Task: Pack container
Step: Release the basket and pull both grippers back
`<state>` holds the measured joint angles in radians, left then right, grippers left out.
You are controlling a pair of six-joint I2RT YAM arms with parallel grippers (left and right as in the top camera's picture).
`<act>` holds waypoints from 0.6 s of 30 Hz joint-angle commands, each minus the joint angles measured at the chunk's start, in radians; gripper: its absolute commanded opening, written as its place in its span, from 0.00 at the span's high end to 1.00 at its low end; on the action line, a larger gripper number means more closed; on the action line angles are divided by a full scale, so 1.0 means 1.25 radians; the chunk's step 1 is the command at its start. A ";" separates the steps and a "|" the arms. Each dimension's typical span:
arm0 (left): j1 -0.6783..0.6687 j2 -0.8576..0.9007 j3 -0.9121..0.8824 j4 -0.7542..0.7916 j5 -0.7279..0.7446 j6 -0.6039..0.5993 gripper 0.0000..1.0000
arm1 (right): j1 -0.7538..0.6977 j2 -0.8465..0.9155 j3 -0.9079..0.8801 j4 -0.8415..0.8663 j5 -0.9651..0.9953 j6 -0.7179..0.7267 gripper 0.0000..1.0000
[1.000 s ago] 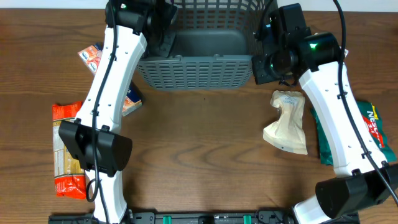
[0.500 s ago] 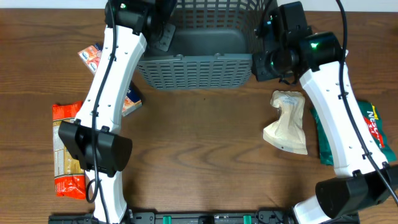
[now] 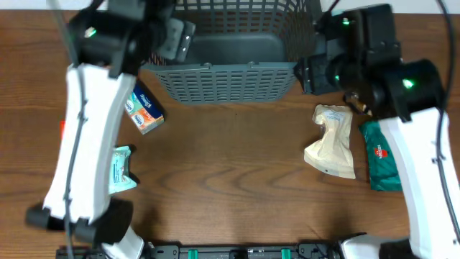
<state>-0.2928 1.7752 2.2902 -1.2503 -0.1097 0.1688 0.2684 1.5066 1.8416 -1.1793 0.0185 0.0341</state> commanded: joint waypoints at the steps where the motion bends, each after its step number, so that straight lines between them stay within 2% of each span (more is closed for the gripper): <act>1: 0.002 -0.064 0.022 -0.035 -0.097 -0.066 0.01 | -0.033 -0.052 0.030 0.011 0.110 0.038 0.20; 3: 0.016 -0.096 0.022 -0.077 -0.099 -0.121 0.01 | -0.070 -0.069 0.054 -0.005 0.141 0.080 0.14; 6: 0.048 -0.128 0.015 -0.143 -0.096 -0.188 0.02 | -0.162 -0.080 0.106 -0.066 0.129 0.115 0.13; 10: 0.081 -0.147 -0.016 -0.197 -0.062 -0.190 0.01 | -0.296 -0.080 0.134 -0.174 0.107 0.125 0.11; 13: 0.085 -0.156 -0.066 -0.203 -0.062 -0.190 0.01 | -0.373 -0.072 0.127 -0.249 0.100 0.131 0.05; 18: 0.085 -0.186 -0.248 -0.121 -0.025 -0.166 0.02 | -0.396 -0.065 0.034 -0.256 0.065 0.133 0.01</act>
<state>-0.1913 1.5574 2.0830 -1.4342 -0.1780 -0.0483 -0.2226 1.4097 1.9484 -1.5036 0.1318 0.1822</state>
